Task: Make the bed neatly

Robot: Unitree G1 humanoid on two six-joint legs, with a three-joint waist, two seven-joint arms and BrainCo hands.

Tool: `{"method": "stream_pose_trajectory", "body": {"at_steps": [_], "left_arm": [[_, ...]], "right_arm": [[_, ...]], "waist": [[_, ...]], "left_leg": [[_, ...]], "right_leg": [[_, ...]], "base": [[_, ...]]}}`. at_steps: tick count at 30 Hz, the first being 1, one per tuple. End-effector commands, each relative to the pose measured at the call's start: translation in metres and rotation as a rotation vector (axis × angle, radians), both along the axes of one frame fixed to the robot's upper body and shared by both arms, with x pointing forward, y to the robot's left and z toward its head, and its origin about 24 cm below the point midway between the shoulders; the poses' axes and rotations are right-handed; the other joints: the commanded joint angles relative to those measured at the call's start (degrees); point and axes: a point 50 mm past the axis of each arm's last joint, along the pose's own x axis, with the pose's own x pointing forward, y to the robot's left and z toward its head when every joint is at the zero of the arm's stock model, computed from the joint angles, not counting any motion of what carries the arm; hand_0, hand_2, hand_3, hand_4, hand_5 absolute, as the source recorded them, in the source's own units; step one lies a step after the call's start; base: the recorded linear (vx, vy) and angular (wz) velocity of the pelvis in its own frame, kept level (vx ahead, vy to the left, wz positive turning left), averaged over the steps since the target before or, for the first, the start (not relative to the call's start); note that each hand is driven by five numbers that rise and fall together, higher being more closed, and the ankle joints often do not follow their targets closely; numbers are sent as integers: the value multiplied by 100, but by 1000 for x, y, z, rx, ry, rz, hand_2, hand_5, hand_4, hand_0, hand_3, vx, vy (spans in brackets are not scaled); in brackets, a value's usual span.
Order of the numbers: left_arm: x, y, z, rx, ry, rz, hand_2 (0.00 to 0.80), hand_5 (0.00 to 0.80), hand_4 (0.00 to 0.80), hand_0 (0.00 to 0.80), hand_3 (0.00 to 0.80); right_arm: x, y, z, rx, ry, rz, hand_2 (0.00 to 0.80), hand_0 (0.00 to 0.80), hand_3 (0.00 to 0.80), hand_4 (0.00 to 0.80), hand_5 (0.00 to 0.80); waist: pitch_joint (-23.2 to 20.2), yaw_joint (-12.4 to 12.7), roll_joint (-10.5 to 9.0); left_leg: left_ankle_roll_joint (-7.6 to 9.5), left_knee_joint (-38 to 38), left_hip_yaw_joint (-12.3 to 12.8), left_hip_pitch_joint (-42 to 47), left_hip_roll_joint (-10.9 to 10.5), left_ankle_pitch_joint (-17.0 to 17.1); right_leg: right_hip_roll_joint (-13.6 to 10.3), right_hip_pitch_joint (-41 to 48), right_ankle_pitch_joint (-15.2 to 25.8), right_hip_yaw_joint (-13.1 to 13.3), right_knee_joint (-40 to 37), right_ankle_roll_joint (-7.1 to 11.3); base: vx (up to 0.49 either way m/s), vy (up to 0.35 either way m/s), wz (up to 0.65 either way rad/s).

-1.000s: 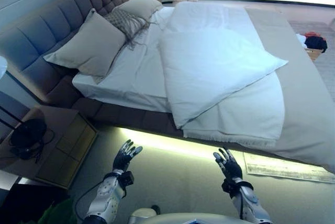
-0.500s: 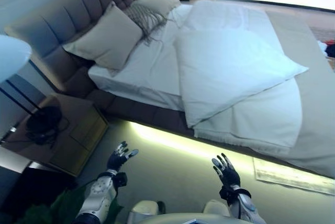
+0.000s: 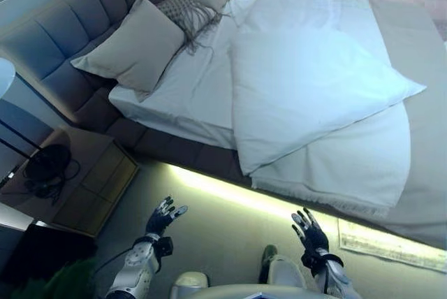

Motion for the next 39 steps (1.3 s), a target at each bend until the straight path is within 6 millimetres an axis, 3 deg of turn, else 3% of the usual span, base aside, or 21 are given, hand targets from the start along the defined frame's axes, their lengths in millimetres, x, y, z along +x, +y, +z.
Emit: {"method": "stream_pose_trajectory", "body": {"at_steps": [1,3,5,8,12,15,18,21,24,26,29,31,32,34,37,39], "left_arm": [[24,-7,26,-38,-179,15,0,0,0,0,0],[27,-11,26,-53,-187,18,0,0,0,0,0],[27,-13,26,-56,-191,13,0,0,0,0,0],[28,-11,29,-44,-203,7,0,0,0,0,0],[24,-10,26,-34,-176,13,0,0,0,0,0],[15,-10,21,-36,-154,20,0,0,0,0,0],[2,-5,15,-39,-125,31,0,0,0,0,0],[-3,2,12,-43,-108,38,0,0,0,0,0],[-4,12,12,-23,-94,50,0,0,0,0,0],[2,16,19,-21,-110,54,0,0,0,0,0],[1,17,22,-3,-113,31,0,0,0,0,0],[0,18,21,24,-104,12,0,0,0,0,0],[1,19,20,34,-100,7,0,0,0,0,0],[7,17,22,40,-109,2,0,0,0,0,0],[15,14,25,40,-122,20,0,0,0,0,0],[20,16,28,44,-123,42,0,0,0,0,0]], "right_arm": [[20,-3,20,-15,-125,40,0,0,0,0,0],[23,-7,22,-36,-130,49,0,0,0,0,0],[26,-9,25,-36,-134,39,0,0,0,0,0],[31,-1,28,0,-143,44,0,0,0,0,0],[29,11,26,8,-114,44,0,0,0,0,0],[23,15,23,11,-101,59,0,0,0,0,0],[15,13,21,6,-85,66,0,0,0,0,0],[12,13,18,8,-71,59,0,0,0,0,0],[6,18,12,17,-39,23,0,0,0,0,0],[1,24,12,66,-41,2,0,0,0,0,0],[-5,27,15,45,-64,-6,0,0,0,0,0],[-8,27,16,48,-68,-33,0,0,0,0,0],[-10,26,15,47,-66,-45,0,0,0,0,0],[-14,24,13,46,-63,-36,0,0,0,0,0],[-19,21,11,33,-52,-20,0,0,0,0,0],[-15,16,9,36,-44,-25,0,0,0,0,0]], "waist": [[-140,-85,-231],[-134,-102,-295],[-71,-86,-309],[-5,14,-241],[-34,284,-10],[-14,470,135],[-6,575,269],[-24,627,338],[-105,620,325],[-189,639,216],[-364,720,171],[-412,700,148],[-431,644,167],[-431,532,192],[-381,400,189],[-284,316,84]], "left_leg": [[62,2576,171,-387,-723,878],[20,3046,231,-773,-739,1066],[39,2945,259,-1209,-513,1115],[38,1740,147,-1228,-194,1305],[-212,-393,-346,-1218,169,1935],[-398,-1161,-596,-1350,366,2432],[-489,-1536,-568,-1536,482,2708],[-437,-1454,-495,-1573,402,2488],[-232,-1174,-376,-1476,201,2021],[36,-900,-296,-1482,-53,1806],[410,-741,-150,-1424,-444,1549],[602,-663,-48,-1299,-661,1381],[697,-637,22,-1175,-733,1292],[780,-596,140,-961,-788,1164],[784,-596,174,-727,-813,1066],[768,-612,121,-519,-879,884]], "right_leg": [[-11,692,779,7,-1153,343],[30,843,575,-14,-1134,192],[122,985,457,70,-1112,140],[353,1118,267,270,-1094,142],[649,1409,-15,447,-1176,149],[724,1639,-273,580,-1120,116],[670,1878,-552,635,-960,97],[457,2096,-798,650,-738,186],[-39,2225,-898,551,-390,465],[-396,2221,-617,527,-139,646],[-877,2020,9,605,930,641],[-1053,1708,334,730,1890,652],[-1031,1431,507,832,2375,611],[-952,1017,531,762,2556,485],[-739,603,444,512,1958,371],[-589,411,695,367,887,440]], "base": [[246,-215,11],[235,-170,18],[236,-126,20],[279,-37,-14],[390,96,-26],[441,160,-14],[461,195,-51],[469,251,-53],[453,312,8],[378,264,23],[350,306,10],[307,302,-16],[275,258,-10],[251,188,-4],[209,31,-13],[223,-128,-20]]}}
